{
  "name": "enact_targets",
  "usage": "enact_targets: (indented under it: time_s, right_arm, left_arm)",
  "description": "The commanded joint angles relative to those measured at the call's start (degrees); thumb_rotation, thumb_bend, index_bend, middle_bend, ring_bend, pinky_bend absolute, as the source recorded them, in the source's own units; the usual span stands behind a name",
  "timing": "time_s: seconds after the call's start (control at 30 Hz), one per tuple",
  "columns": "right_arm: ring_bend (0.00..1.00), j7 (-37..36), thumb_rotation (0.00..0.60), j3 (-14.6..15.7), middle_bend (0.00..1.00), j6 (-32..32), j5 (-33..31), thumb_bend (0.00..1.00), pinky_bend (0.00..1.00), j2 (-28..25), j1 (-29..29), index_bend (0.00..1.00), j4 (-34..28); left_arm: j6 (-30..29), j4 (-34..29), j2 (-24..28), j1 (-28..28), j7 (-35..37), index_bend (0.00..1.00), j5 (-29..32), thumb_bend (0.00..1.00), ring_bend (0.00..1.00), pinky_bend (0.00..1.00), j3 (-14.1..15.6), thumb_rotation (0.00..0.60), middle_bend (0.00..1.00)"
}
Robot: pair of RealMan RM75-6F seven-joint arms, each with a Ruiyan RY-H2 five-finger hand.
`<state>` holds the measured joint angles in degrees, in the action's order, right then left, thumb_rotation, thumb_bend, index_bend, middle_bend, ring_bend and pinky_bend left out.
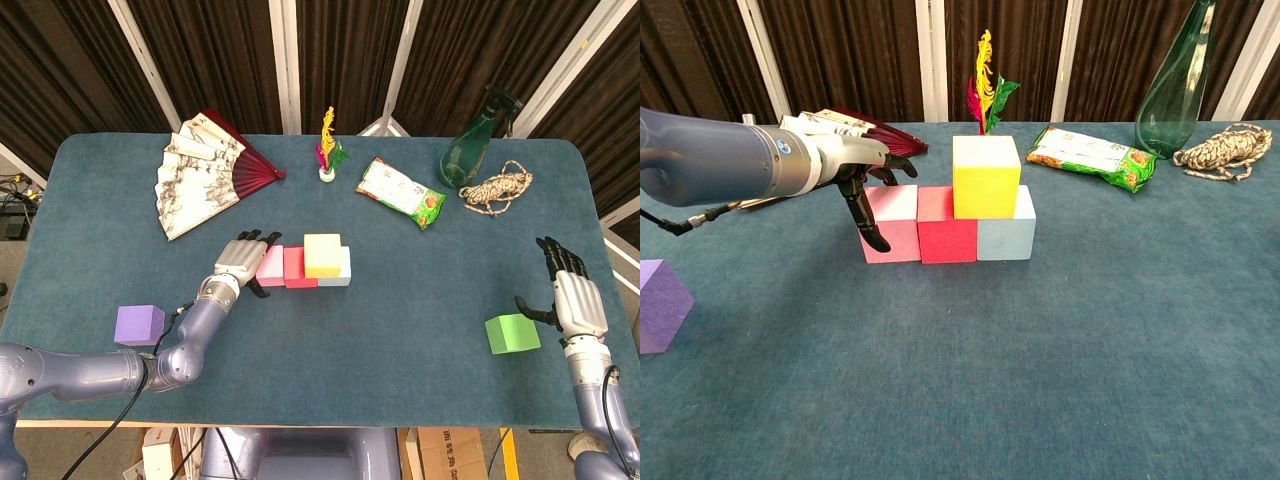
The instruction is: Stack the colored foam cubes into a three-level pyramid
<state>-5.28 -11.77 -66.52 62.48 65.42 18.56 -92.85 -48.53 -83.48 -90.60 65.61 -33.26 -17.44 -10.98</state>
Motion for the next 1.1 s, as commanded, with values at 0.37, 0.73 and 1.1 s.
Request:
enact_targets:
  time_s: [0.37,0.73,1.1]
  right_arm:
    - [0.0,0.2,0.6,-0.3,0.0,0.1,0.1,0.32,0.0,-0.1,-0.3,0.0,-0.2]
    - [0.0,0.2,0.6,-0.5,0.0,0.4,0.1,0.32,0.0,-0.2,-0.5,0.0,-0.5]
    - [0.0,0.4,0.6,-0.5,0.0,0.7,0.2,0.32,0.0,-0.1,-0.6,0.0,-0.5]
  left_arm:
    - [-0.4,-1.1,0.3,0.1,0.2,0.0,-0.5,0.12,0.0,0.02,0.2,0.6,0.21]
    - [-0.5,-1.0,0.3,0.4,-0.1,0.0,0.6,0.12,0.0,0.02,0.6,0.6,0.21]
    - [-0.6,-0.3,0.2,0.3,0.2,0.0,0.6,0.12,0.0,0.02,0.6,0.6,0.2]
